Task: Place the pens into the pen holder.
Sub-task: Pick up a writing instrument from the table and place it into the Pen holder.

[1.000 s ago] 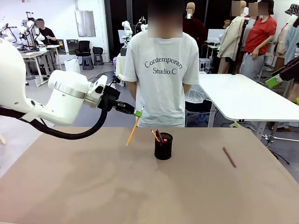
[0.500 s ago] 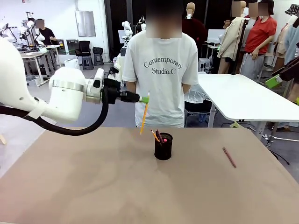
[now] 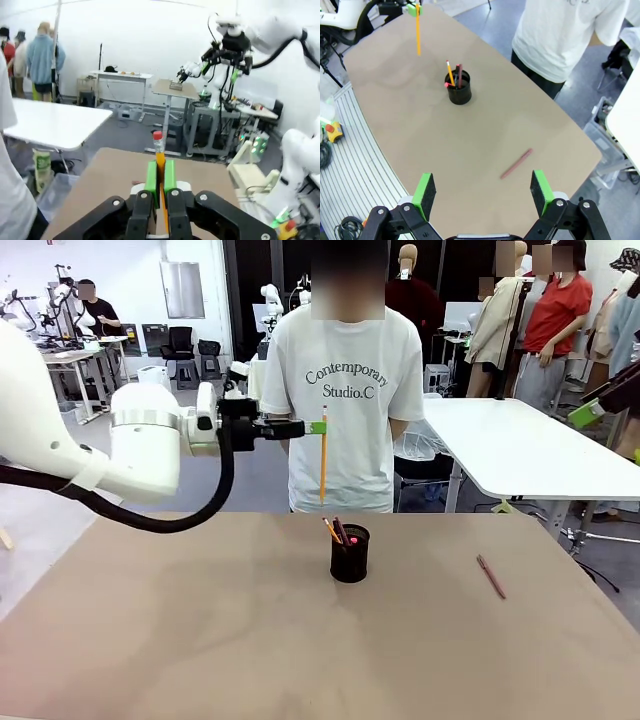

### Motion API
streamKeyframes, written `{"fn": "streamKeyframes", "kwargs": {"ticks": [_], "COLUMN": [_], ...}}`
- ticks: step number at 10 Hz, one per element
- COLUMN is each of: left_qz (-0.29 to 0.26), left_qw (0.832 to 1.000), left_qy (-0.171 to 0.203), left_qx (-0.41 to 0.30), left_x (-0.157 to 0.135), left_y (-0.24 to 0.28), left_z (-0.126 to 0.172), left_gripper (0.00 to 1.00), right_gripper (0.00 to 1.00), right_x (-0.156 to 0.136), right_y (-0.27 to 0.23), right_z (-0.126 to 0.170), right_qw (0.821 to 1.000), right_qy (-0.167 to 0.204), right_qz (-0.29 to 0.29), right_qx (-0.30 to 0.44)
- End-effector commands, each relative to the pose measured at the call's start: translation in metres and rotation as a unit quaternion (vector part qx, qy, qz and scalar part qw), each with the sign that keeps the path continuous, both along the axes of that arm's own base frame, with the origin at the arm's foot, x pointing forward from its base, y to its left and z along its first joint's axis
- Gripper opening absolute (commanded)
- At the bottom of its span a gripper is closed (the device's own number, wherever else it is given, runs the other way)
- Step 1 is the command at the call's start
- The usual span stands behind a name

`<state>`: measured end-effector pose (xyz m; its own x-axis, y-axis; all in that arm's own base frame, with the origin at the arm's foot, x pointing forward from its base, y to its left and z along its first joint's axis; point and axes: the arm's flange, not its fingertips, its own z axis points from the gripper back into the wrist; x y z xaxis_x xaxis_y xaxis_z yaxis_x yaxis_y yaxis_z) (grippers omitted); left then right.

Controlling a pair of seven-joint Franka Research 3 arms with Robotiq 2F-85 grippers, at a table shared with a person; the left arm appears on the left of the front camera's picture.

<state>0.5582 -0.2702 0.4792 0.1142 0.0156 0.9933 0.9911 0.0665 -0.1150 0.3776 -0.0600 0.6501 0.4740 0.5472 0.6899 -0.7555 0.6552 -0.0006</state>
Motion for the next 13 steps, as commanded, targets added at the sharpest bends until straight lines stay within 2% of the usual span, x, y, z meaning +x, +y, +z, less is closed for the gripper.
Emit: {"fn": "streamKeyframes", "kwargs": {"ticks": [1, 2, 3, 5, 6, 7, 10, 11, 13], "left_qz": [0.004, 0.018, 0.037, 0.056, 0.053, 0.038, 0.038, 0.044, 0.036], "left_qw": [0.998, 0.997, 0.992, 0.99, 0.988, 0.993, 0.993, 0.992, 0.994], "left_qy": [-0.058, -0.075, -0.117, -0.126, -0.142, -0.11, -0.11, -0.116, -0.105], "left_qx": [0.011, 0.008, 0.015, 0.013, 0.013, 0.028, 0.028, 0.025, 0.023], "left_x": [0.002, -0.002, 0.017, 0.018, 0.036, 0.014, 0.014, 0.022, 0.028], "left_y": [-0.023, -0.038, -0.047, -0.06, -0.064, -0.053, -0.053, -0.058, -0.064], "left_z": [-0.026, -0.03, -0.045, -0.049, -0.062, -0.051, -0.051, -0.054, -0.069], "left_gripper": [0.0, 0.0, 0.0, 0.0, 0.0, 0.0, 0.0, 0.0, 0.0], "right_gripper": [1.0, 1.0, 1.0, 1.0, 1.0, 1.0, 1.0, 1.0, 1.0], "right_x": [0.0, 0.0, 0.0, 0.0, 0.0, 0.0, 0.0, 0.0, 0.0], "right_y": [0.0, 0.0, 0.0, 0.0, 0.0, 0.0, 0.0, 0.0, 0.0], "right_z": [0.001, 0.001, 0.001, 0.001, 0.001, 0.001, 0.001, 0.001, 0.001], "right_qw": [1.0, 1.0, 1.0, 1.0, 1.0, 1.0, 1.0, 1.0, 1.0], "right_qy": [-0.002, -0.002, -0.002, -0.002, -0.002, -0.002, -0.002, -0.002, -0.002], "right_qz": [0.002, 0.002, 0.002, 0.002, 0.002, 0.002, 0.002, 0.002, 0.002], "right_qx": [0.001, 0.001, 0.001, 0.001, 0.001, 0.001, 0.001, 0.001, 0.001]}}
